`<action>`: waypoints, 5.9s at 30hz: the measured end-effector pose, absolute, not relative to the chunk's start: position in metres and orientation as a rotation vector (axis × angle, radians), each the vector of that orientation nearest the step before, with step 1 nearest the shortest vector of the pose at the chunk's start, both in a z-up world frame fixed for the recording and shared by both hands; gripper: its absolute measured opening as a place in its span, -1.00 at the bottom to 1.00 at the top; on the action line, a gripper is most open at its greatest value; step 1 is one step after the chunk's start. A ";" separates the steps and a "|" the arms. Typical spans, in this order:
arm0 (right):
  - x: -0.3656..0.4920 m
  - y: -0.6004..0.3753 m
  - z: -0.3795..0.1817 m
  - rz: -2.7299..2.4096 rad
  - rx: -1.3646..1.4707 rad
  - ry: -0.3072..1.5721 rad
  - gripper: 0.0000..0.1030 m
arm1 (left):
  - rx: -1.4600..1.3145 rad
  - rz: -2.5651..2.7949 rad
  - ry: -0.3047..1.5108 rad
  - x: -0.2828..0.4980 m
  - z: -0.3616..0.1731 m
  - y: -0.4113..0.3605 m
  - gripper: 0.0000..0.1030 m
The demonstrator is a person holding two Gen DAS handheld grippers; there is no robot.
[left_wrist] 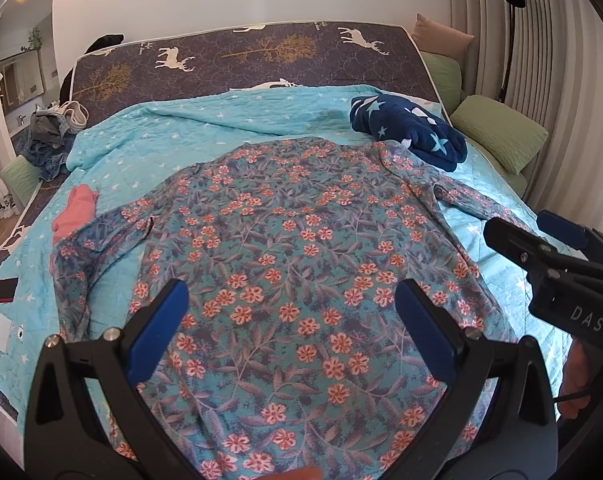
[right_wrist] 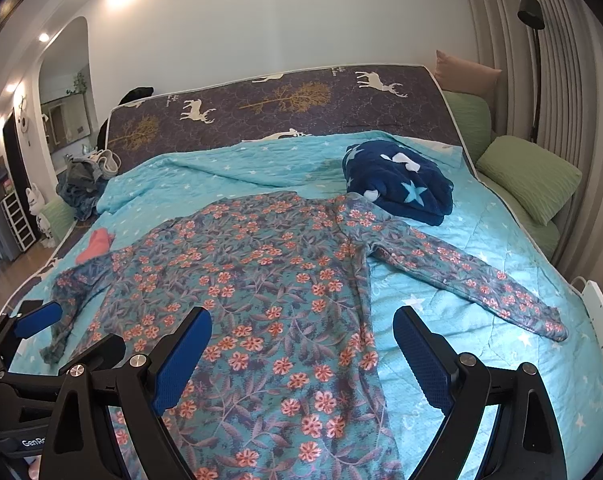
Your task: Fold small clothes
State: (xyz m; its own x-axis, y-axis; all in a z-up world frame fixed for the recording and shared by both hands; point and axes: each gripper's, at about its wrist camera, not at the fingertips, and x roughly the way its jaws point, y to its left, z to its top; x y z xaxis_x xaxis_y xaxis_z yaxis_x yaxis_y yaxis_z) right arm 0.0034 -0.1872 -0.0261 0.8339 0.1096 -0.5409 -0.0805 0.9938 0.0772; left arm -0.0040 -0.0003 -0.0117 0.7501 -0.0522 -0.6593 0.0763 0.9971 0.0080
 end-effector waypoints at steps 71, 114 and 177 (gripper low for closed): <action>0.080 -0.080 -0.061 0.304 -0.101 0.750 0.83 | -0.354 0.354 0.926 0.026 -0.083 0.265 -0.81; 0.220 -0.156 -0.113 0.541 0.484 1.169 0.82 | 0.090 0.205 0.954 0.140 -0.075 0.155 0.21; 0.276 -0.250 -0.017 0.308 0.287 0.758 -0.93 | -0.066 0.385 0.964 0.221 -0.098 0.190 0.16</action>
State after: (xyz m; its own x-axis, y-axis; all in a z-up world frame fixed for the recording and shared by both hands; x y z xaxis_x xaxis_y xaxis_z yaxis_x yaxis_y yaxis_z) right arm 0.2757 -0.2499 -0.0171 0.6855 0.3732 -0.6252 -0.1688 0.9167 0.3621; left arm 0.2211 0.1900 -0.0979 0.5079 0.2900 -0.8111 -0.3480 0.9305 0.1148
